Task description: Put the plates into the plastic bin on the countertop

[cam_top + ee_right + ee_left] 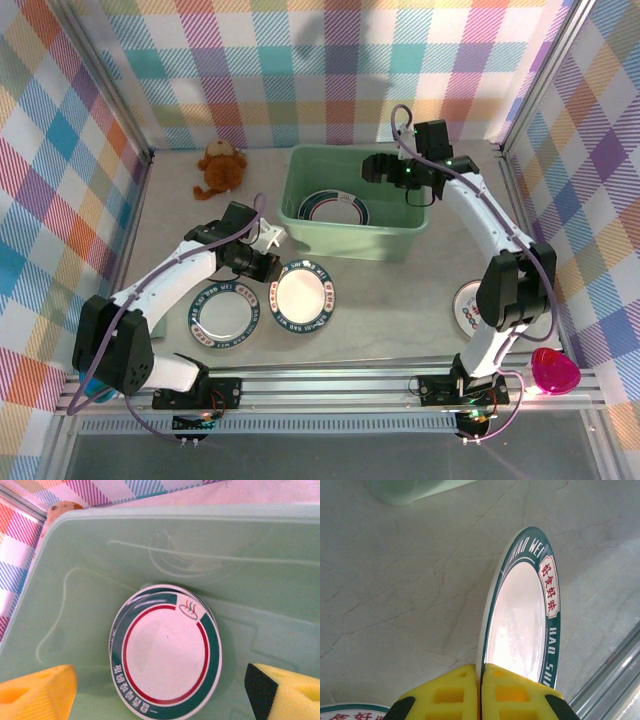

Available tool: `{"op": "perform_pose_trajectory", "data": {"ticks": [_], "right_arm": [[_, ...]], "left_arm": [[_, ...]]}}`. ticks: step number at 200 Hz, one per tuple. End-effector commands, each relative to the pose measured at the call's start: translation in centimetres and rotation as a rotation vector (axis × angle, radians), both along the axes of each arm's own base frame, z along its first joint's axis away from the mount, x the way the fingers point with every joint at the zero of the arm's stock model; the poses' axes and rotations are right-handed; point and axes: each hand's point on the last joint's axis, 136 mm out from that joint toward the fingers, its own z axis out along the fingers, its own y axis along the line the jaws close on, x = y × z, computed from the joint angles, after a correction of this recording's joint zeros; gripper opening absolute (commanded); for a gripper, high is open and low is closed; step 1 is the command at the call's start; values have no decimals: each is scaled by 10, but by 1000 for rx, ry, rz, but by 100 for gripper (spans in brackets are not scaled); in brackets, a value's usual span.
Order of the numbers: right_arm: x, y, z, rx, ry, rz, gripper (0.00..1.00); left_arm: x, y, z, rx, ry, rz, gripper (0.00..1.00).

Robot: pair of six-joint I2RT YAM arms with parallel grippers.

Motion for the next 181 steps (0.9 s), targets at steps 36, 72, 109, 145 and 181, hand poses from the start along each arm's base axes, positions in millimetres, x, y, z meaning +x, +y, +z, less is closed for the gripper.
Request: {"op": "perform_pose_trajectory", "data": {"ticks": [36,72,109,145,181], "right_arm": [[12,9,10,56,19,31,88],[22,14,13,79,25,49,87],[29,19,12,99,33,65,87],[31,18,11,105,37,74,87],[35,13,8,115,43,70,87]], "left_arm": [[-5,9,28,33,-56,27,3],[0,24,34,71,-96,81,1],[12,40,46,30,-134,168,1],[19,64,53,17,-141,256,0],[26,86,59,11,-149,315,0]]}}
